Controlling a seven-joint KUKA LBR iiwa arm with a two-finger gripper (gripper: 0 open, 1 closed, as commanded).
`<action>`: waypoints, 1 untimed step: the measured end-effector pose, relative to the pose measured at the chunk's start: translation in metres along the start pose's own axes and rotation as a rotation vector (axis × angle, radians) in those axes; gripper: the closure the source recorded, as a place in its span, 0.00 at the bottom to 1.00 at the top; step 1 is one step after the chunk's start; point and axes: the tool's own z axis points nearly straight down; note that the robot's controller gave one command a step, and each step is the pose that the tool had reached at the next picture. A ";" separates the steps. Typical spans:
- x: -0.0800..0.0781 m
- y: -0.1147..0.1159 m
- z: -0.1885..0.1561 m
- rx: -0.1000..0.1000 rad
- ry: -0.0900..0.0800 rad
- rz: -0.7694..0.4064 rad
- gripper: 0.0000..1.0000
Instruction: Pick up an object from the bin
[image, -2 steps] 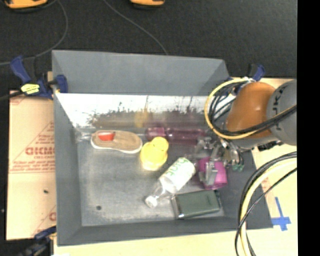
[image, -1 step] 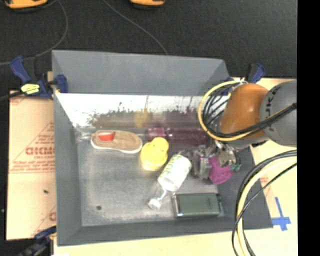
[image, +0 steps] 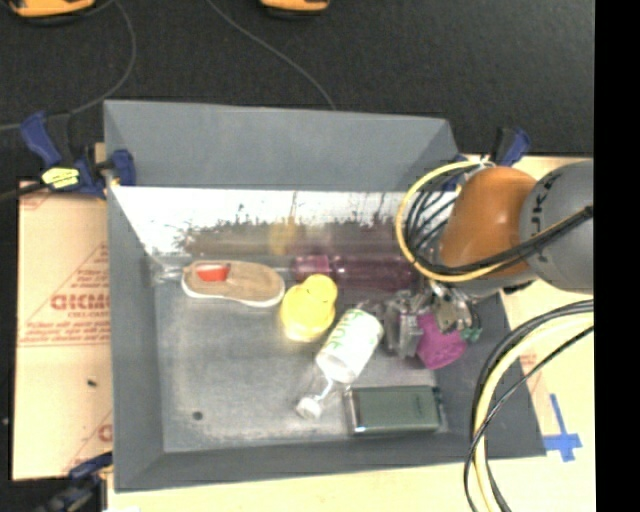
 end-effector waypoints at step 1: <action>-0.004 0.000 -0.003 0.000 0.000 -0.025 1.00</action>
Offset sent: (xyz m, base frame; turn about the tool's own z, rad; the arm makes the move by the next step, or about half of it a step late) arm 0.0190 0.0000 -0.0020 -0.0568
